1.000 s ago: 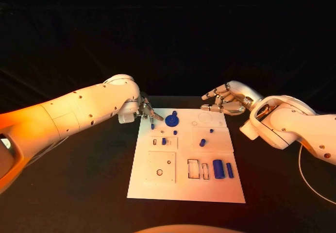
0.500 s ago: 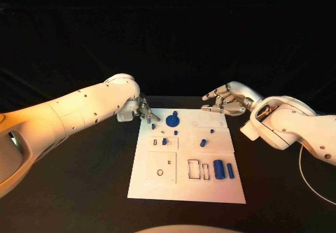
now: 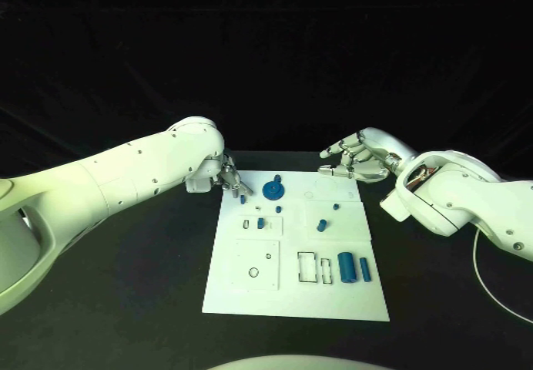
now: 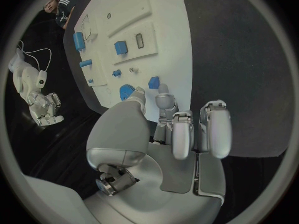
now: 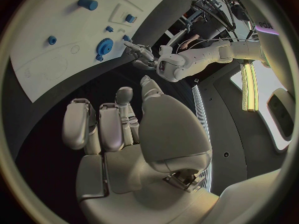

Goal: Assemble the parts on the task board

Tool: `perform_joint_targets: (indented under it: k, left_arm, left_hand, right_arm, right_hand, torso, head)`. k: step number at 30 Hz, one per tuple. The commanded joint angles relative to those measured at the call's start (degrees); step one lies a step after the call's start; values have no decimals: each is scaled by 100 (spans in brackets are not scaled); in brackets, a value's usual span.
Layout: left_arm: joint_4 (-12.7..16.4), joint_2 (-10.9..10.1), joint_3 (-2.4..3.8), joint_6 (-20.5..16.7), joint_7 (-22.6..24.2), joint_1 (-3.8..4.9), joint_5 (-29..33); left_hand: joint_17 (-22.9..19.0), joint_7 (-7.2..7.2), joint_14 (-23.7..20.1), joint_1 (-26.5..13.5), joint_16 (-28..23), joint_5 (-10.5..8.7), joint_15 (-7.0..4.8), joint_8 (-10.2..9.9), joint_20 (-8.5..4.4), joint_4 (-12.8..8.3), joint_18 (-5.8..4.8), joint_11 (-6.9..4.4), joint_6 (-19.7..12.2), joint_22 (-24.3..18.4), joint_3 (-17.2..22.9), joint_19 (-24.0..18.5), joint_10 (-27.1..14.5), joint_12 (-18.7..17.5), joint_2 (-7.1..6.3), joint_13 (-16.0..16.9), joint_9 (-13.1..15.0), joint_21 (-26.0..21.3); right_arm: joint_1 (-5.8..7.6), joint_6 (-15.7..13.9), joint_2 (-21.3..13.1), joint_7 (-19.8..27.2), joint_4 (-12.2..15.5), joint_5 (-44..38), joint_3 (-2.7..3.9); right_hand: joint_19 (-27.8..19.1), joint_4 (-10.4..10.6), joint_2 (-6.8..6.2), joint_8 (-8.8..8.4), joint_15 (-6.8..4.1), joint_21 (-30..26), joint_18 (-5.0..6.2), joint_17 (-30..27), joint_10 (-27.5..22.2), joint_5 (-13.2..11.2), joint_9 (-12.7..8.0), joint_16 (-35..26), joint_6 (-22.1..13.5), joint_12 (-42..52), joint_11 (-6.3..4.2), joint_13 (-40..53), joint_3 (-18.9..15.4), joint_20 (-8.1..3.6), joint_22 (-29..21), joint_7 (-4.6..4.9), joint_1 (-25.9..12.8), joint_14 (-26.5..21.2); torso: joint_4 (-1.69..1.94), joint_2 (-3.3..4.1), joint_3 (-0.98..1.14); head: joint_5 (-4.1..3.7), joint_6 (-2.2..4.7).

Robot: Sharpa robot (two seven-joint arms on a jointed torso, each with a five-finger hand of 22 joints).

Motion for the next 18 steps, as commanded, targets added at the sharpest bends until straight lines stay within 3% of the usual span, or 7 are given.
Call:
perform_joint_targets:
  k: [1, 18]
  left_arm:
    - [-3, 23, -4, 227, 40, 6, 16]
    - [-69, 95, -47, 270, 90, 1, 99]
  left_hand:
    - [1507, 9, 581, 71, 17, 11, 20, -4, 17, -5, 41, 4, 45, 678, -37, 218, 33, 21, 7, 1, -12, 19]
    - [1507, 5, 581, 411, 17, 15, 12, -29, 7, -130, 40, -2, 67, 685, -19, 223, 28, 25, 213, -39, -65, 12]
  right_arm:
    - [-4, 76, 10, 36, -2, -33, 0]
    - [-5, 79, 18, 27, -4, -33, 0]
  right_hand:
    - [-29, -9, 48, 20, -15, -29, 60, 7, -41, 32, 7, -24, 18, 27, -5, 3, -32, 3, 0, 2, 22, 158]
    - [-27, -7, 61, 22, -16, -30, 60, 4, -40, 53, 8, -27, 21, 34, -6, 3, -35, 2, 0, 1, 33, 159]
  torso:
    - [0, -5, 2]
    - [-2, 0, -4]
  head:
    - [1, -4]
    - [-4, -18]
